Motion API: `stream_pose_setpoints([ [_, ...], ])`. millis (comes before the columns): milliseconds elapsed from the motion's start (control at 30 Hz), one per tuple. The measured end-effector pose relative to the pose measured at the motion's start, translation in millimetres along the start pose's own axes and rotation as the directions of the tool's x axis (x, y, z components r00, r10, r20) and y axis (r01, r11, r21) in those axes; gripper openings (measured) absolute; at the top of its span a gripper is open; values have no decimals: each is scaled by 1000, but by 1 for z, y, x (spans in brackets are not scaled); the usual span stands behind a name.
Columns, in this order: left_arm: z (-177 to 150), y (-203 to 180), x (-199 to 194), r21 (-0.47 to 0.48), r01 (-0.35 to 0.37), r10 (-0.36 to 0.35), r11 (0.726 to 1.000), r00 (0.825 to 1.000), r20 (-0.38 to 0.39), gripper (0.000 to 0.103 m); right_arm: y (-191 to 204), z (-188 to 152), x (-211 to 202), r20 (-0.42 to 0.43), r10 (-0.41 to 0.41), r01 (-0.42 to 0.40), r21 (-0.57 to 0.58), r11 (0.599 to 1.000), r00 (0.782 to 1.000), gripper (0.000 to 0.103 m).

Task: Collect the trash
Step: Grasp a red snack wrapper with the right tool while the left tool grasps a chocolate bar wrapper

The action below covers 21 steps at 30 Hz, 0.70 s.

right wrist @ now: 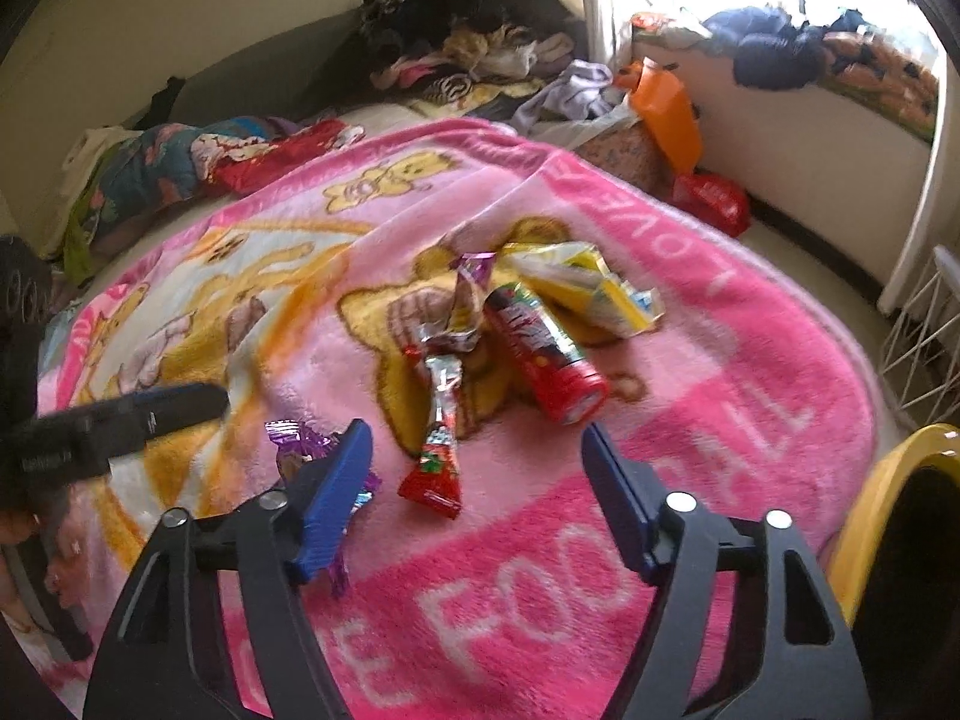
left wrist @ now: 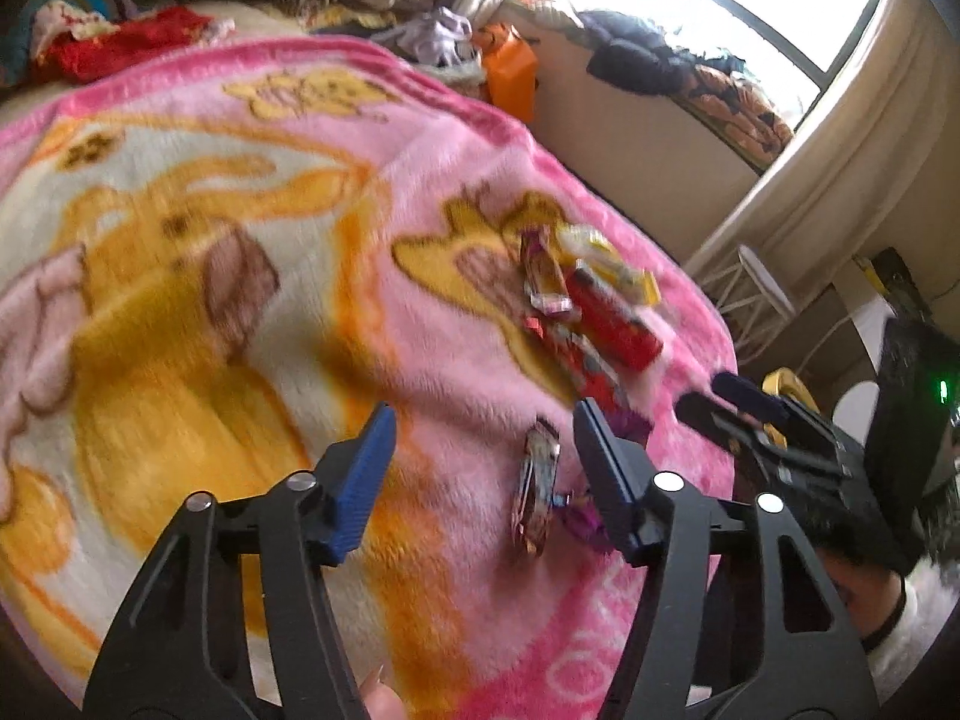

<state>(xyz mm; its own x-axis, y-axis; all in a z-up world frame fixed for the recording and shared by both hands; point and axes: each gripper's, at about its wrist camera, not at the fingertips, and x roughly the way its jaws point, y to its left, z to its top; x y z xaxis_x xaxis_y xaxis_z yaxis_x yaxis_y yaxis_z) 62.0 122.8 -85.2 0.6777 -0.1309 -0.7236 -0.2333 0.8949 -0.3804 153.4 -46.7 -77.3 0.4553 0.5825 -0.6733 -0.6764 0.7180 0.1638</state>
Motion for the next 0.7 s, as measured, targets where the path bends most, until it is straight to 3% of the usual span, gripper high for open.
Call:
stream_pose_setpoints([
  [200,-15,-3,13,-4,48,-48,999,996,-74,40,-1,-2,26,-78,45,-43,25,999,996,47],
  [333,-20,-6,23,-12,76,-77,997,990,-116,35,3,-6,39,-131,59,-58,8,998,990,25],
  [500,-31,-12,35,5,77,-75,997,984,-162,27,-2,-15,39,-135,63,-58,34,998,989,22],
  [600,-32,-12,39,2,72,-70,997,984,-166,13,-7,-20,32,-120,59,-53,55,997,991,20],
  [700,-28,-12,36,2,72,-71,997,987,-145,12,-12,-24,23,-105,51,-43,72,996,993,19],
])
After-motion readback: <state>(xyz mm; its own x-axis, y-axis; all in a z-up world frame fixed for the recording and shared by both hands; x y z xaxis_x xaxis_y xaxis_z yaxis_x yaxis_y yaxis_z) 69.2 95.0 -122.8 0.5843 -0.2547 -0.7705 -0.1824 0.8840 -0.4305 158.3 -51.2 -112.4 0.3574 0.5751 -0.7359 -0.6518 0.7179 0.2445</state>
